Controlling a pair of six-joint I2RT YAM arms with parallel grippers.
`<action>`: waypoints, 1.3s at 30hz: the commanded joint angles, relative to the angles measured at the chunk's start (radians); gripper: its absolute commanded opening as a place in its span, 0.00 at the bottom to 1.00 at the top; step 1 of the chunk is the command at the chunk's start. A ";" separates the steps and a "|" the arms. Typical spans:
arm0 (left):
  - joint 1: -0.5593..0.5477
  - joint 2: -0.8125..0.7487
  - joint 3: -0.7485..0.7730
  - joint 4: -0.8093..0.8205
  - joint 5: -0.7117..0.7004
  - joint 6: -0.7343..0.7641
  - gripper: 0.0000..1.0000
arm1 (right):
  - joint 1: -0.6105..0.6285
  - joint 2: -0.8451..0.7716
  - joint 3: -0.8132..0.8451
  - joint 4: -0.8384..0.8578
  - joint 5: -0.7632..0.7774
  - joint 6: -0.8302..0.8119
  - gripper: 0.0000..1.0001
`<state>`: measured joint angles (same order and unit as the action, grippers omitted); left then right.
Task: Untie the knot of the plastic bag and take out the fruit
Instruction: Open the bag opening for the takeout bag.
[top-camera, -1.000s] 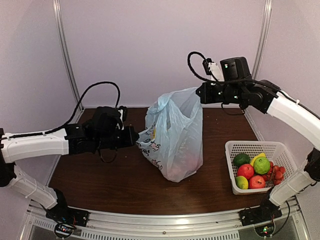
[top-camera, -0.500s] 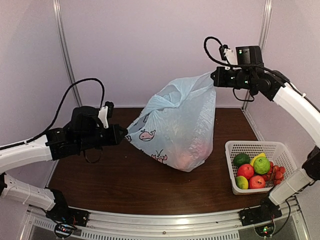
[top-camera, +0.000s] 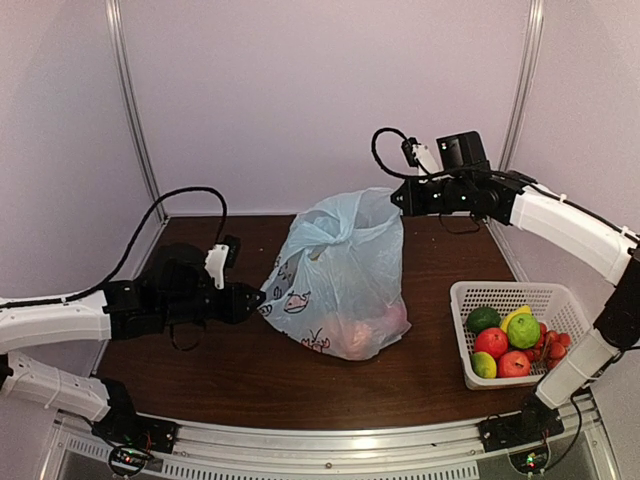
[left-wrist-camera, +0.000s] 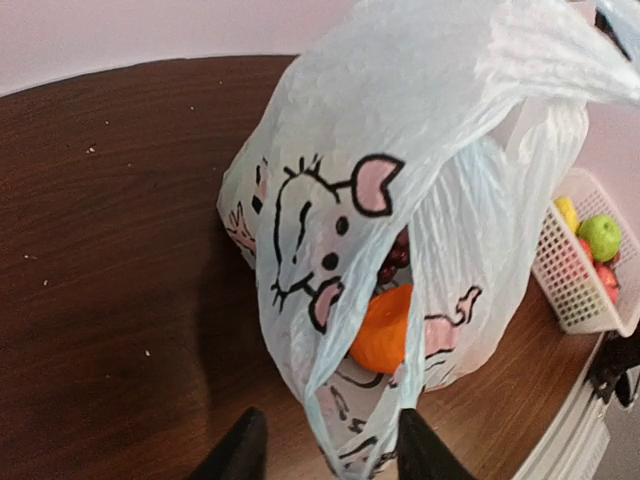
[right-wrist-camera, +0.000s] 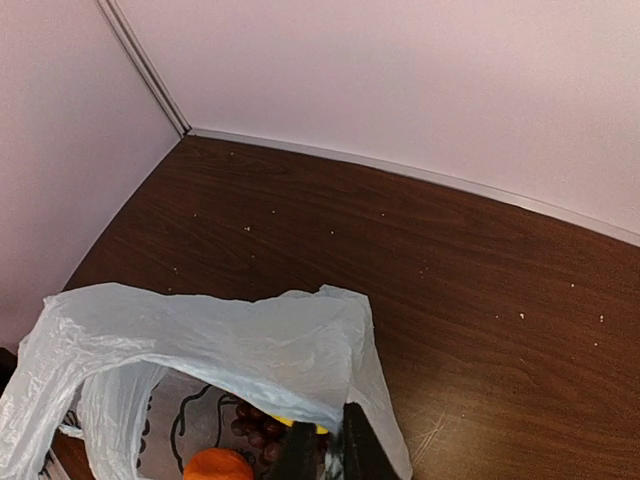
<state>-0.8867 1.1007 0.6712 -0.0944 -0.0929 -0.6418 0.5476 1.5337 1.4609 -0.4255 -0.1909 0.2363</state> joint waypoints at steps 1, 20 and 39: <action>-0.032 -0.072 0.074 0.004 -0.070 0.115 0.60 | 0.000 -0.029 0.019 0.024 -0.050 -0.011 0.20; -0.389 0.318 0.560 -0.014 -0.395 0.565 0.87 | 0.002 -0.366 -0.161 -0.052 0.067 0.077 0.83; -0.393 0.700 0.905 -0.082 -0.665 0.662 0.63 | 0.002 -0.525 -0.336 -0.047 0.043 0.100 0.84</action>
<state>-1.2812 1.7691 1.5253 -0.1432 -0.6838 0.0113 0.5499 1.0180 1.1389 -0.4610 -0.1520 0.3435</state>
